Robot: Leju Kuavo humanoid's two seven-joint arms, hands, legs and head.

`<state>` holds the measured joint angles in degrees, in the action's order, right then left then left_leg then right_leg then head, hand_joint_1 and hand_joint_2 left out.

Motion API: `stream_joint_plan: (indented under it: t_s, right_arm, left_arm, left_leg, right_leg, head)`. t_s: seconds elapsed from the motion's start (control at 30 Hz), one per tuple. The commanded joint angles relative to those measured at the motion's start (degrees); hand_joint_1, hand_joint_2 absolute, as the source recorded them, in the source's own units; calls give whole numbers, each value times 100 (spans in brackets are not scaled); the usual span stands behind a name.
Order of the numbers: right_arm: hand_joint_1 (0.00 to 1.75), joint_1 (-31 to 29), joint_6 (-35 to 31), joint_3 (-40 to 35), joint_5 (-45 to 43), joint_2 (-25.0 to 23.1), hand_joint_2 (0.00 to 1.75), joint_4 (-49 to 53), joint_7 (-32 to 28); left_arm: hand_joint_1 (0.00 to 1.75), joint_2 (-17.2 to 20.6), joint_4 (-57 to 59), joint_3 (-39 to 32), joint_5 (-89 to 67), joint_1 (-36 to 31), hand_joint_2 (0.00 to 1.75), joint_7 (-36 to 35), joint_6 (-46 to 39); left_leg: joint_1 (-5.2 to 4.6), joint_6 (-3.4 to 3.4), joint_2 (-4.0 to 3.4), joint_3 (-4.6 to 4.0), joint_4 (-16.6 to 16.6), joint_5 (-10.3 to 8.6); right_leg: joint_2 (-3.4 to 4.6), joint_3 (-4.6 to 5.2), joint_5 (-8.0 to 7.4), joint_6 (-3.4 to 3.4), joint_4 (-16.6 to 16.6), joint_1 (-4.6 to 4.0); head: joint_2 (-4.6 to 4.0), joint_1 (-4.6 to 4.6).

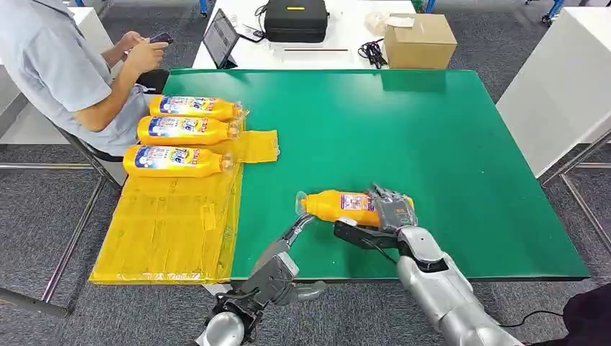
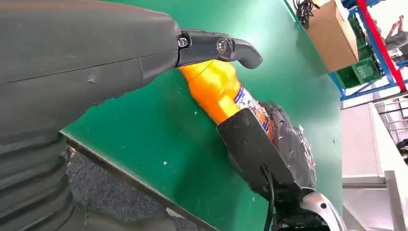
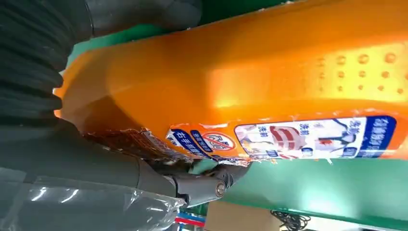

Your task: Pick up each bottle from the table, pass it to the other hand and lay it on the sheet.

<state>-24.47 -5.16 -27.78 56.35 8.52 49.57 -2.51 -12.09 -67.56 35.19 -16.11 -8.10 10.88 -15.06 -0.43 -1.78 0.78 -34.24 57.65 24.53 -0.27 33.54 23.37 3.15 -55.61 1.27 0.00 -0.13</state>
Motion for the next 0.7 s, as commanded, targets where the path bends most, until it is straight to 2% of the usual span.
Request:
stream_joint_plan:
  t_s: [0.03,0.27,0.5,0.57,0.7]
  right_arm:
    - [175,-85,226,-247,-102,116,175,-623,-83]
    - [175,9,125,-250,-292,142,175,-699,-249]
    - [175,324,497,178,-1591,29,175,-247,-1036]
    - [175,573,560,458,-2253,-76,175,132,-1345]
    - [175,1040,305,815,-2899,-371,175,882,-1737]
  left_arm:
    - [0,79,383,152,32,-225,175,2,-1]
    - [0,84,373,184,73,-246,175,59,-1]
    - [0,53,407,196,188,-241,175,239,-75]
    - [0,-38,324,38,385,-158,175,685,-483]
    - [0,-151,115,-181,990,-18,175,1602,-1388]
  left_leg:
    - [7,9,3,18,-5,4]
    - [11,12,7,29,-6,4]
    - [10,9,9,39,-5,2]
    - [13,12,9,51,-8,4]
    - [12,8,-23,67,-3,19]
  right_leg:
    - [-6,-22,4,-12,9,-7]
    - [-12,-35,5,-16,13,-12]
    - [-13,-44,3,-12,13,-11]
    - [-14,-58,3,-15,19,-14]
    - [3,-61,3,-13,12,-14]
  head:
    - [0,0]
    - [0,-2]
    - [0,0]
    - [0,0]
    - [0,0]
